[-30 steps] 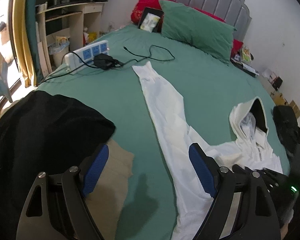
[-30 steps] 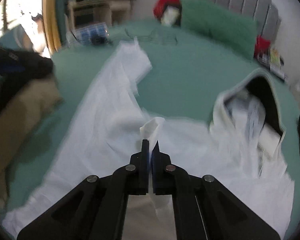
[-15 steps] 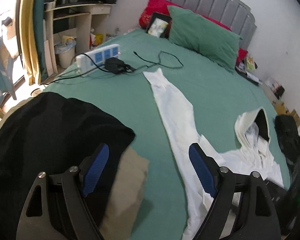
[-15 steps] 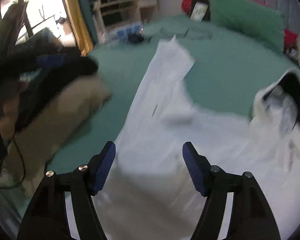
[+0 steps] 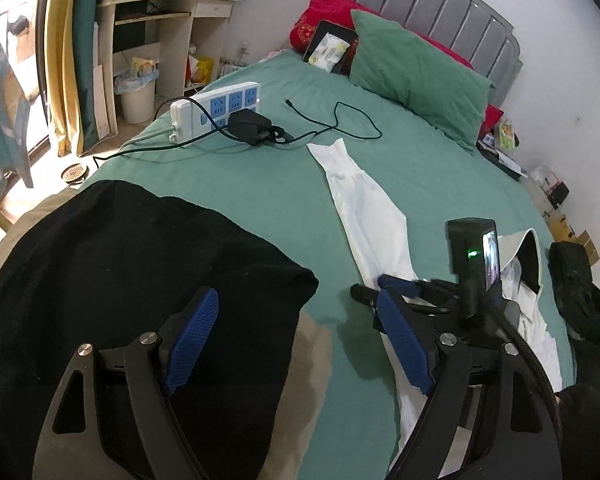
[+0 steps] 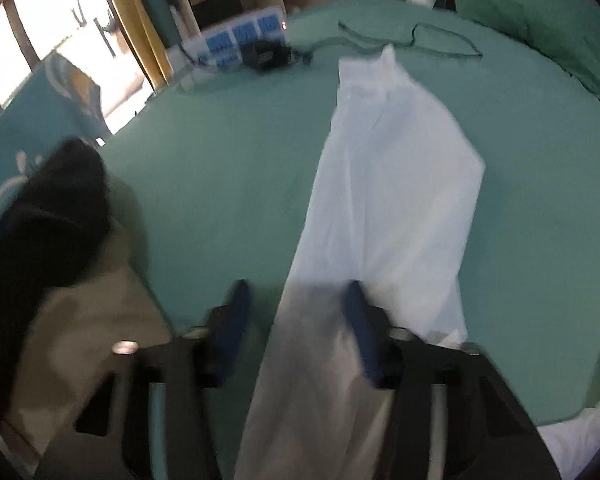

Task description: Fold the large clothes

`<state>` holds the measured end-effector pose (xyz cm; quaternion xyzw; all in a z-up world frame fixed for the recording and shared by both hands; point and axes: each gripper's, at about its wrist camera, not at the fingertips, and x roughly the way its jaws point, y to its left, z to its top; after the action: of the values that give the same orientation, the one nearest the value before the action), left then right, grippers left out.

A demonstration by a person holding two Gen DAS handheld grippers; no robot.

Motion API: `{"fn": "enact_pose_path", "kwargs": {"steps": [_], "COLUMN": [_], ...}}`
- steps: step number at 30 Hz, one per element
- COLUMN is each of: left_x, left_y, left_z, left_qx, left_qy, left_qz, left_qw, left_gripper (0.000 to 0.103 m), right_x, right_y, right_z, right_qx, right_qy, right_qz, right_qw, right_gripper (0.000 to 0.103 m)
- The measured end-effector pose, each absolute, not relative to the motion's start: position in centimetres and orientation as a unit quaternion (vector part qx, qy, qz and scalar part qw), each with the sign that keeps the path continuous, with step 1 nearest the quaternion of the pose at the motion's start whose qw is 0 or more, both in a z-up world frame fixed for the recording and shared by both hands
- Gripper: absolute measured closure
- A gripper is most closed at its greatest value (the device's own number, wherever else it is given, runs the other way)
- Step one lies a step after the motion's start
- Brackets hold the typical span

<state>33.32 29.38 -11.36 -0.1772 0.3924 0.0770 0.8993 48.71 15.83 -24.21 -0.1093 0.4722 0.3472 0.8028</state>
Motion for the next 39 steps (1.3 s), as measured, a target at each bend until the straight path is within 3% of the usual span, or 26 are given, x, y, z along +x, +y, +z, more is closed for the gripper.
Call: {"fn": "enact_pose_path", "kwargs": {"steps": [1,10,17,19,21,23,25,31,39], "left_x": [33.3,33.2,34.4,34.9,35.2,35.2,35.2,35.5,36.5], "left_y": [29.3,26.4,19.7,17.8,16.2,15.3,15.3,17.4,20.7], "left_z": [-11.3,-11.5,-14.6,-16.1,-17.7,-18.9,-19.1,-18.2,-17.7], "left_qx": [-0.174,-0.176,-0.153,-0.143,-0.129,-0.126,-0.132,-0.141,-0.177], "left_qy": [0.392,0.399,0.452,0.473,0.496,0.51,0.513,0.496,0.482], "left_qz": [0.08,0.051,-0.01,-0.027,-0.039,-0.043,-0.045,-0.018,-0.006], "left_qw": [0.9,0.898,0.879,0.869,0.858,0.85,0.847,0.857,0.858], "left_gripper": [0.018,0.018,0.018,0.018,0.018,0.018,0.018,0.018,0.018], "right_x": [48.5,42.9,35.8,34.8,33.7,33.0,33.5,39.7,46.2], "right_y": [15.9,5.2,-6.2,-8.2,-10.3,-11.5,-11.6,-5.2,4.7], "right_z": [-24.1,-16.1,-17.5,-19.8,-21.6,-21.7,-20.3,-15.8,-21.5], "right_qx": [-0.13,-0.133,-0.082,-0.064,-0.035,-0.014,-0.022,-0.114,-0.186], "right_qy": [0.463,0.387,0.452,0.487,0.516,0.511,0.485,0.408,0.449], "right_qz": [0.344,0.296,0.192,0.164,0.152,0.152,0.148,0.205,0.28], "right_qw": [0.807,0.863,0.867,0.855,0.842,0.846,0.861,0.882,0.828], "right_gripper": [0.099,0.101,0.1,0.096,0.08,0.058,0.053,0.052,0.052]}}
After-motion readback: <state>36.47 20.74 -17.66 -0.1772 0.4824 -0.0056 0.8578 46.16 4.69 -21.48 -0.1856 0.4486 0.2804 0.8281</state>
